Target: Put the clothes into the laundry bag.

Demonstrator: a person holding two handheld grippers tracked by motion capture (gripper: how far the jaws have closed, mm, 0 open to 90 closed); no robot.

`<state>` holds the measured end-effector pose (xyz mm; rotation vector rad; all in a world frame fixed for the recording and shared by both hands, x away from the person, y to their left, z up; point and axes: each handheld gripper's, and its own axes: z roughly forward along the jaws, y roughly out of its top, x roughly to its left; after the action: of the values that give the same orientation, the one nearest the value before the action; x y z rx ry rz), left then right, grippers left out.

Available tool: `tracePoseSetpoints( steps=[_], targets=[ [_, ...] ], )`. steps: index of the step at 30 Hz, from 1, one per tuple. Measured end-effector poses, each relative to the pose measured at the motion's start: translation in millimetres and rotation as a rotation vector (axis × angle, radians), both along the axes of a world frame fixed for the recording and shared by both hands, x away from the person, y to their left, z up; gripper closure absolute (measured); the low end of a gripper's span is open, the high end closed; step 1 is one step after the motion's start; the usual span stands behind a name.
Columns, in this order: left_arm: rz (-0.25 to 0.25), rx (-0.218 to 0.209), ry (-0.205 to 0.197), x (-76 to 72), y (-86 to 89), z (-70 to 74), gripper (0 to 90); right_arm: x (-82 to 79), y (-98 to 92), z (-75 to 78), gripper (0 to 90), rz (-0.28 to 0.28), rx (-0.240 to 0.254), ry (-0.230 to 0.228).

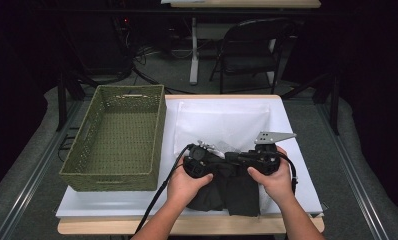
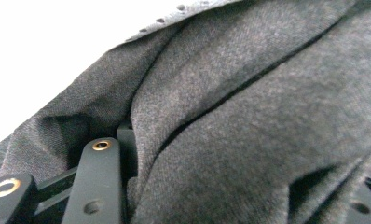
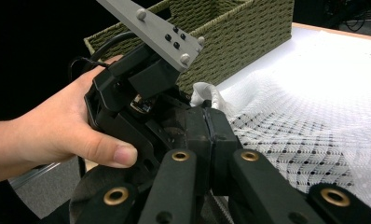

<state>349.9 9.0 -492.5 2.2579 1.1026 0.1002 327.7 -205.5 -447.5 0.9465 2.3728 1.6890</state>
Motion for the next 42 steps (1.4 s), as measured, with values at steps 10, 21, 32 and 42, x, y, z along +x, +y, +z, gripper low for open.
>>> tracePoseSetpoints(
  steps=[10, 21, 32, 42],
  targets=[
    [0.032, -0.022, -0.026, -2.6, 0.4, 2.3, 57.6, -0.2, -5.2, -1.6, 89.4, -0.01, 0.0, 0.004],
    [0.049, -0.054, -0.041, 0.8, -3.1, 5.5, 52.3, 1.3, -4.4, -3.3, 89.4, -0.013, 0.031, 0.007],
    [-0.021, -0.015, -0.024, -9.0, -3.4, 12.6, 29.0, 4.1, -6.9, -8.9, 89.4, -0.027, 0.01, 0.018],
    [-0.051, -0.039, -0.037, -25.3, 9.6, 28.4, 24.4, 5.0, -9.6, -9.2, 89.3, -0.04, 0.012, 0.016]
  ],
)
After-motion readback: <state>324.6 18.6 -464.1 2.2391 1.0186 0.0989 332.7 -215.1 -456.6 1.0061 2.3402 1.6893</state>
